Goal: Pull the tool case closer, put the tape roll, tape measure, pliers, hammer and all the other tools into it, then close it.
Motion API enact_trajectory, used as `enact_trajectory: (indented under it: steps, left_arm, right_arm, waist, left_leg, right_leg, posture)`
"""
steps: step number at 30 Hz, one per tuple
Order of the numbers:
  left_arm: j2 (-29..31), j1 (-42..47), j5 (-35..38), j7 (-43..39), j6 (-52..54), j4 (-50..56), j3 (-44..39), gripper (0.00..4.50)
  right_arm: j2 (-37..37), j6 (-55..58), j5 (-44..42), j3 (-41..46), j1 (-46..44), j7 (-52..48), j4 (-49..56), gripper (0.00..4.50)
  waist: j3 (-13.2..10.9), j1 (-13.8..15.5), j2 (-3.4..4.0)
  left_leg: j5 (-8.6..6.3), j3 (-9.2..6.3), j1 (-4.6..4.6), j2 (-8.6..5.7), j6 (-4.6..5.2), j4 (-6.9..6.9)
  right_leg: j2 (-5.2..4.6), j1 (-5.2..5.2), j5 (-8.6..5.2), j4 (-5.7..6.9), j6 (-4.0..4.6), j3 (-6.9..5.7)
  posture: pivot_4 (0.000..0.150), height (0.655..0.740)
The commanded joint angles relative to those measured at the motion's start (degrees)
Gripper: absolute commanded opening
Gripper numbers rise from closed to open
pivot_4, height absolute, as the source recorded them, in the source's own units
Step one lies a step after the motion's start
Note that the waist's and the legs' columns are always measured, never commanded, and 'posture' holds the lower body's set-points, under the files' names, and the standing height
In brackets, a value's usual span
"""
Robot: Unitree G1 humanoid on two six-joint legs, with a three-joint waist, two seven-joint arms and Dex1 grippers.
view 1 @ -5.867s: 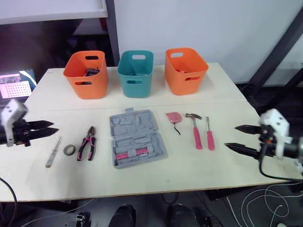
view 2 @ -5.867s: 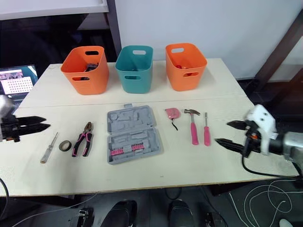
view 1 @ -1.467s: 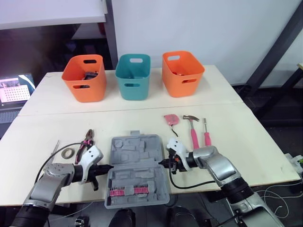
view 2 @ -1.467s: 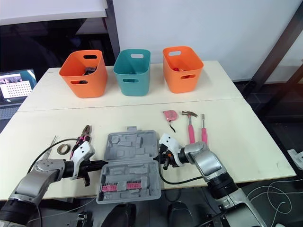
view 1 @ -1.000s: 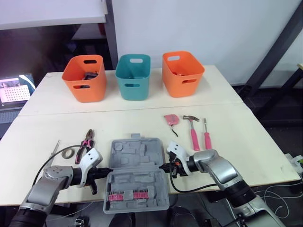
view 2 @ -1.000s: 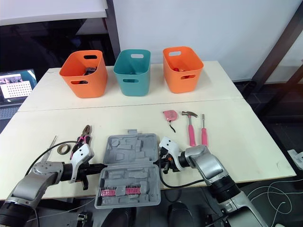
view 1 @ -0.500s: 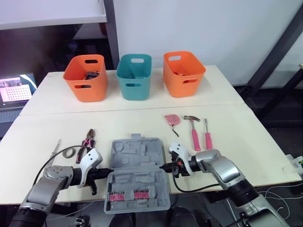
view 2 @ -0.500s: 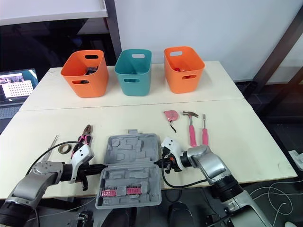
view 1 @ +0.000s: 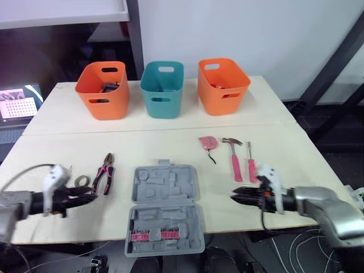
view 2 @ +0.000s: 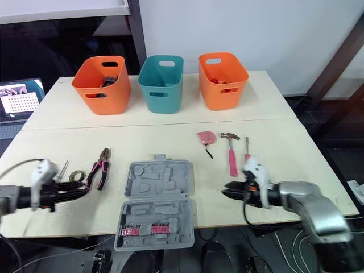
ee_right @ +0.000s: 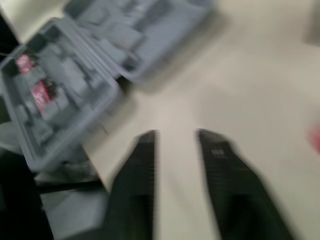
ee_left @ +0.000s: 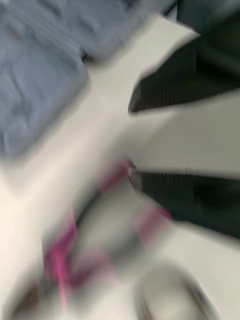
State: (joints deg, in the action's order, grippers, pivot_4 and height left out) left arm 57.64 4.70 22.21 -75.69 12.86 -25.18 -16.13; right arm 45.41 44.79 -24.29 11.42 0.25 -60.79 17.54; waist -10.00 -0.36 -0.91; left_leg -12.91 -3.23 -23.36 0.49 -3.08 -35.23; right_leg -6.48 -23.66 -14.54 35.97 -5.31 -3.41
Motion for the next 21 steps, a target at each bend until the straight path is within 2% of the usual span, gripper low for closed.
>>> enact_trajectory:
  steps: [1, 2, 3, 9, 12, 15, 19, 21]
  left_arm:
    - [3.85, 2.78, -0.02, -2.91, -6.35, -7.66, -4.34, 4.02]
    - [4.49, 3.51, -0.23, -3.47, -7.34, -9.31, -4.57, 4.50]
    - [4.90, 4.12, -0.42, -3.93, -8.16, -10.59, -4.65, 4.50]
    - [6.63, 6.89, -1.02, -4.15, -12.38, -17.31, -5.63, 4.50]
    - [5.68, 5.86, -0.69, -3.59, -12.98, -16.68, -5.94, 4.50]
    - [4.70, 4.91, 0.13, -1.98, -12.04, -14.64, -6.80, 4.50]
    - [3.93, 1.34, 1.40, -0.07, -9.40, -9.90, -9.09, 4.50]
    - [3.14, -1.82, 1.69, 2.18, -9.26, -7.22, -11.49, 4.50]
  right_arm:
    - [1.92, -0.35, -3.81, 8.88, 2.70, 0.50, 3.30, 3.44]
    - [2.30, -0.33, -4.31, 10.15, 3.31, 0.69, 3.41, 3.99]
    - [2.65, -0.38, -4.63, 10.97, 3.83, 0.81, 3.53, 4.48]
    - [3.91, -0.78, -6.20, 17.20, 5.49, 3.30, 2.97, 4.48]
    - [3.73, -0.42, -6.84, 16.95, 4.55, 4.67, 2.85, 4.48]
    - [4.08, -3.49, -5.38, 13.10, 2.98, 4.84, 4.49, 4.48]
    - [4.81, 0.92, -7.42, 9.36, -2.37, 6.71, 4.13, 4.48]
    - [6.05, 2.52, -8.49, 6.64, -5.71, 6.04, 5.25, 4.48]
  waist:
    - [-0.01, 0.00, 0.01]
    - [-0.01, 0.00, 0.01]
    - [-0.02, -0.02, 0.02]
    - [-0.04, -0.15, 0.01]
    - [-0.04, -0.17, 0.01]
    - [-0.08, -0.47, 0.05]
    - [-0.29, -2.18, 0.38]
    - [-0.40, -1.80, 0.50]
  left_leg:
    - [0.00, 0.01, 0.00, 0.00, 0.00, -0.02]
    - [0.00, 0.02, 0.01, 0.01, 0.00, -0.03]
    - [0.00, 0.04, 0.02, 0.02, 0.00, -0.04]
    - [0.00, 0.10, 0.02, 0.05, 0.00, 0.00]
    - [0.00, 0.13, 0.02, 0.05, 0.00, 0.03]
    - [0.00, 0.13, 0.02, 0.05, 0.00, 0.02]
    - [0.25, -2.31, -0.08, -1.36, 0.40, 0.07]
    - [0.27, -2.64, -0.08, -1.50, 0.38, 0.05]
  right_leg:
    - [-0.01, 0.00, -0.04, -0.02, -0.05, 0.00]
    - [-0.02, 0.01, -0.06, -0.04, -0.10, 0.00]
    - [-0.05, 0.02, -0.06, -0.06, -0.10, 0.00]
    - [-0.08, 0.01, 0.02, -0.09, -0.01, 0.00]
    - [-0.08, 0.01, 0.11, -0.09, 0.09, 0.00]
    - [-0.08, 0.01, 0.12, -0.08, 0.08, 0.00]
    - [-1.23, 1.09, -0.53, 0.24, -0.87, -2.03]
    - [-1.19, 1.08, -0.56, 0.21, -0.84, -2.06]
  posture:
    - [0.150, 0.7400]
    - [0.150, 0.7400]
    - [0.150, 0.7400]
    - [0.150, 0.7400]
    - [0.150, 0.7400]
    - [0.150, 0.7400]
    - [0.150, 0.7400]
    - [0.150, 0.7400]
